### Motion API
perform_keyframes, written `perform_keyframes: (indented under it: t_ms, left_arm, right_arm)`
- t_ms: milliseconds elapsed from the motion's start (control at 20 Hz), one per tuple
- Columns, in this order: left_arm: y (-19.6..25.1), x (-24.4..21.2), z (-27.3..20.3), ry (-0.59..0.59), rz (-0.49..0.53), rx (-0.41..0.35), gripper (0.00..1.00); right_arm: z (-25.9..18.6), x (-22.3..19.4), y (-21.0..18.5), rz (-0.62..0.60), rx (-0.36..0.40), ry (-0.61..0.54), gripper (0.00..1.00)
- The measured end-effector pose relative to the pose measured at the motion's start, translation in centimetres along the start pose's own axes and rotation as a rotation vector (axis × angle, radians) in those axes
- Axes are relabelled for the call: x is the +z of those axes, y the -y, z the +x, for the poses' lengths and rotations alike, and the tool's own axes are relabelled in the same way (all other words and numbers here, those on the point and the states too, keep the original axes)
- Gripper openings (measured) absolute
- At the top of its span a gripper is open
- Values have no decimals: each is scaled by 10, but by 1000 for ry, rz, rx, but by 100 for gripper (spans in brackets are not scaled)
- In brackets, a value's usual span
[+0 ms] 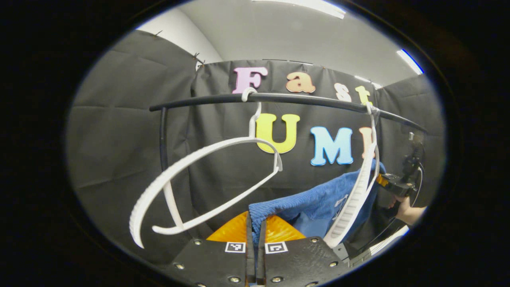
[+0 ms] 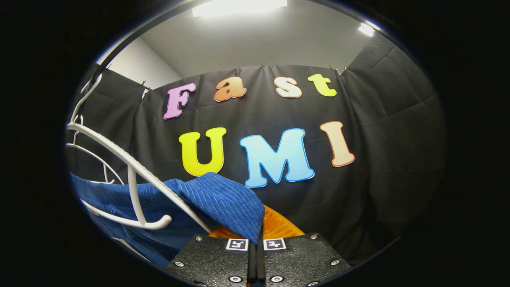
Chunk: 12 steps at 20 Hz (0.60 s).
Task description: Grasp the clothes on the hanger with both hands and then place them into the laundry hamper below.
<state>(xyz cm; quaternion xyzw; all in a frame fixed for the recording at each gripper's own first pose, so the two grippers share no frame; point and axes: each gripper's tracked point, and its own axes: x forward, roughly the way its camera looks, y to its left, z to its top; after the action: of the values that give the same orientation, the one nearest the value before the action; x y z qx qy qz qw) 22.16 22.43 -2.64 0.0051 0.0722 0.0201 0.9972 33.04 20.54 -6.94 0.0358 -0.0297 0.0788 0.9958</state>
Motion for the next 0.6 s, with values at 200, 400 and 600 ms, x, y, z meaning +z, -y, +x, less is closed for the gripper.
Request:
perform_keyframes:
  t_ms: [200, 400, 600]
  left_arm:
    - [3, -26, 7, -33, -10, 19, 3]
    - [8, -49, -5, -67, -19, 33, 2]
    - [12, -61, -10, -79, -32, 49, 3]
  right_arm:
    - [-4, -17, 4, -43, -14, -45, 0]
    - [-19, -24, 7, -29, -17, -63, 0]
    - [-29, -32, 8, -60, -7, -70, 0]
